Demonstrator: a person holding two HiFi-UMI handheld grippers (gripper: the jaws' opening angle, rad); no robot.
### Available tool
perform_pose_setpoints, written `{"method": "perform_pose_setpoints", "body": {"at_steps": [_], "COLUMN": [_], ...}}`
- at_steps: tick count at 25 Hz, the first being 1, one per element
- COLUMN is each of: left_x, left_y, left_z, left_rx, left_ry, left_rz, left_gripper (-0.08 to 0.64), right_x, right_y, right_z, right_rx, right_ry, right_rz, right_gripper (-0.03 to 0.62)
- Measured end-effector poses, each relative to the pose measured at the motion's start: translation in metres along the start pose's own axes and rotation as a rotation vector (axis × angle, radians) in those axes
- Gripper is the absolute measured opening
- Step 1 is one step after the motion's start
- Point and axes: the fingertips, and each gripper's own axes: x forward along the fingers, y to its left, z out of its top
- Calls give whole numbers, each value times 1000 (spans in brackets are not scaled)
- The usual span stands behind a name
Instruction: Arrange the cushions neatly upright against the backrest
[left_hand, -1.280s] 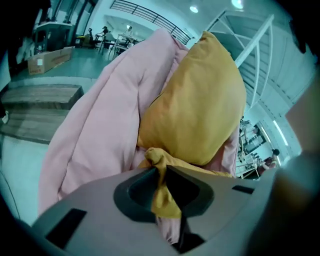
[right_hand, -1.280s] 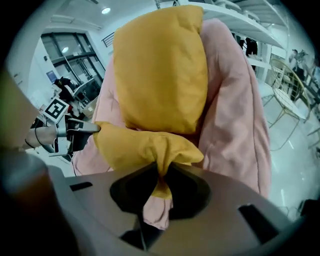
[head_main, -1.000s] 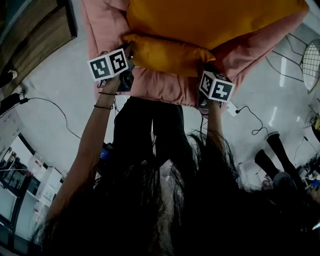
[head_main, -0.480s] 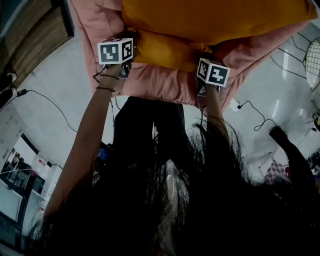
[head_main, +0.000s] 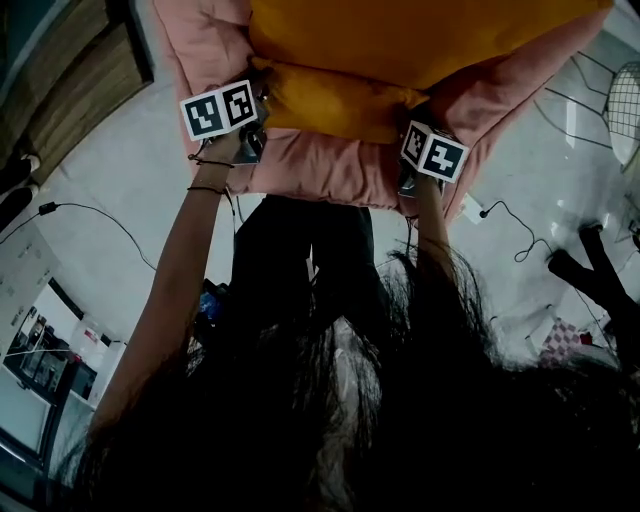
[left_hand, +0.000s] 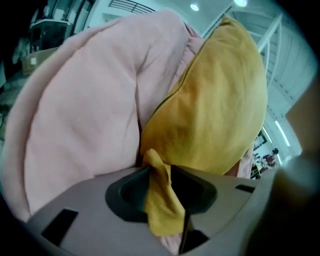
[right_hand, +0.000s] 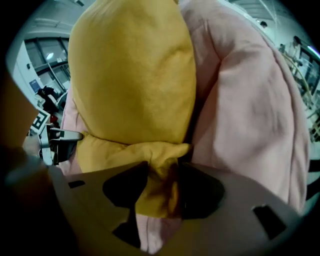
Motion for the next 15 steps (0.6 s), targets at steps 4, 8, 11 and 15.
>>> {"method": "perform_pose_setpoints", "body": {"at_steps": [4,8,11,15], "left_x": [-37,-77,-102,-138], "left_y": [-5,-32,-59,-100], "left_z": [16,28,15,1], "left_rx": [-61,62,183,274], "left_ry": [-113,-183,-165,-157], "left_rz": [-28,-134,-222,-326], "left_gripper": [129,129,129,129], "right_x": [-31,-72,-108,-148], "right_y": [-4,15,41,87], "right_z": [11,20,13,3], "right_rx": [151,231,216,175], "right_ry": [-101,-223,-258,-281], "right_rz": [28,111,154,238], "right_gripper": [196,195,195,195]}}
